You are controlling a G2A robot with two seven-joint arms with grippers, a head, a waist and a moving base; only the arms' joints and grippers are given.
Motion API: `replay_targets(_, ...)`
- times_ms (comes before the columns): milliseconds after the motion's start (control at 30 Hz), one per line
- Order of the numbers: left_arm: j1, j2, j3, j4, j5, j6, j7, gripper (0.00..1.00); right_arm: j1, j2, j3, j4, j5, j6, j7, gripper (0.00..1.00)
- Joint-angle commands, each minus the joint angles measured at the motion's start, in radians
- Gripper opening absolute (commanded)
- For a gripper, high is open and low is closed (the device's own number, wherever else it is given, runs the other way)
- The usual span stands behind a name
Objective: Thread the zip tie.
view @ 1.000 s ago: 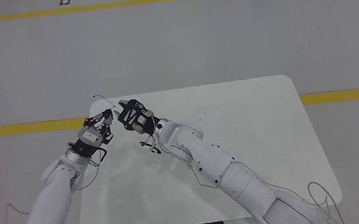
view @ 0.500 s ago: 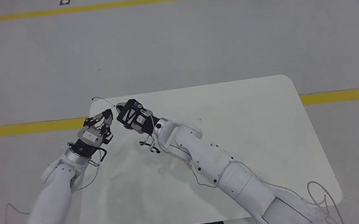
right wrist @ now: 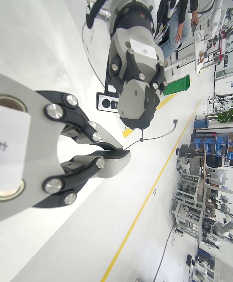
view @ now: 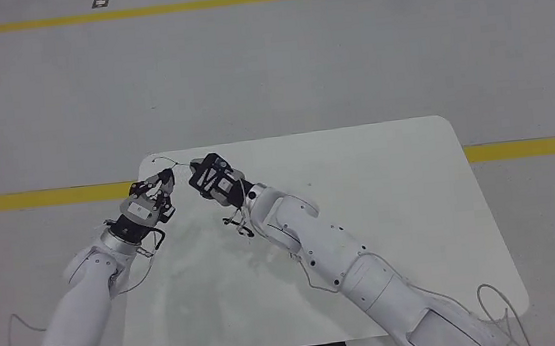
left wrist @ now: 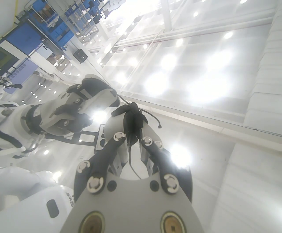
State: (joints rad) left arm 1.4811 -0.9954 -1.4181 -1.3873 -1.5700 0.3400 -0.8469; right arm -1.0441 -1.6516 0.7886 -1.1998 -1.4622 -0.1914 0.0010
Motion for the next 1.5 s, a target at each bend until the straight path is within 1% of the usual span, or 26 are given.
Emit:
replay_targets(0, 0.000, 0.000, 0.000, 0.000, 0.000, 0.000, 0.000, 0.00, -0.010, 0.003, 0.006, -0.009, -0.006, 0.000, 0.008, 0.00)
replay_targets(333, 0.000, 0.000, 0.000, 0.000, 0.000, 0.000, 0.000, 0.00, -0.058, 0.020, 0.032, -0.049, -0.040, 0.002, 0.052, 0.00)
replay_targets(667, 0.000, 0.000, 0.000, 0.000, 0.000, 0.000, 0.000, 0.00, -0.088, 0.033, 0.053, -0.077, -0.066, 0.006, 0.090, 0.00)
replay_targets(1467, 0.000, 0.000, 0.000, 0.000, 0.000, 0.000, 0.000, 0.00, -0.106, 0.045, 0.058, -0.109, -0.105, 0.010, 0.125, 0.00)
